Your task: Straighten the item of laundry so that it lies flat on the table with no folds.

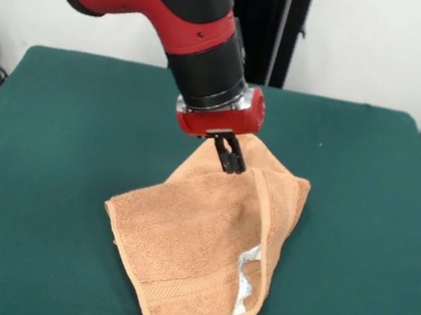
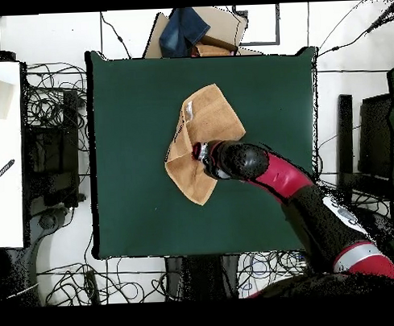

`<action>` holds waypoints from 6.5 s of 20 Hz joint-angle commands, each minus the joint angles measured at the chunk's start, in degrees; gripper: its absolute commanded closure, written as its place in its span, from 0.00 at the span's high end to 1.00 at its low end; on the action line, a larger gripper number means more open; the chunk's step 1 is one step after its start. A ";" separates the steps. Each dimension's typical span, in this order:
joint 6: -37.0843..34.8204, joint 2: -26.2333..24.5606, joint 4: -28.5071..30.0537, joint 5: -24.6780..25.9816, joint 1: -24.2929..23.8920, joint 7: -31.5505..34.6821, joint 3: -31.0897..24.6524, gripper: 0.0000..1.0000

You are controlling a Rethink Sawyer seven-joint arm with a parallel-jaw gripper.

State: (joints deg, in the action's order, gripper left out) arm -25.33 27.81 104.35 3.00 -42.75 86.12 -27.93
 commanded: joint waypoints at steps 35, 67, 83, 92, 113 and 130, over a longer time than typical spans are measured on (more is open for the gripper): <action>5.90 -9.73 -7.36 1.42 9.13 6.40 2.04 0.00; 8.37 3.07 5.06 -2.83 11.51 12.23 3.07 0.00; 15.86 -2.96 11.00 -1.88 3.73 12.52 -3.82 0.00; 13.08 -1.04 9.21 -4.33 6.92 12.55 -1.52 0.00; 3.04 -0.94 2.53 -3.72 12.04 9.13 5.94 0.00; -5.44 -1.40 -4.58 -2.91 8.61 6.32 3.04 0.00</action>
State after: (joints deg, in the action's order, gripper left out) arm -28.30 27.10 104.33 2.33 -35.20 86.12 -24.52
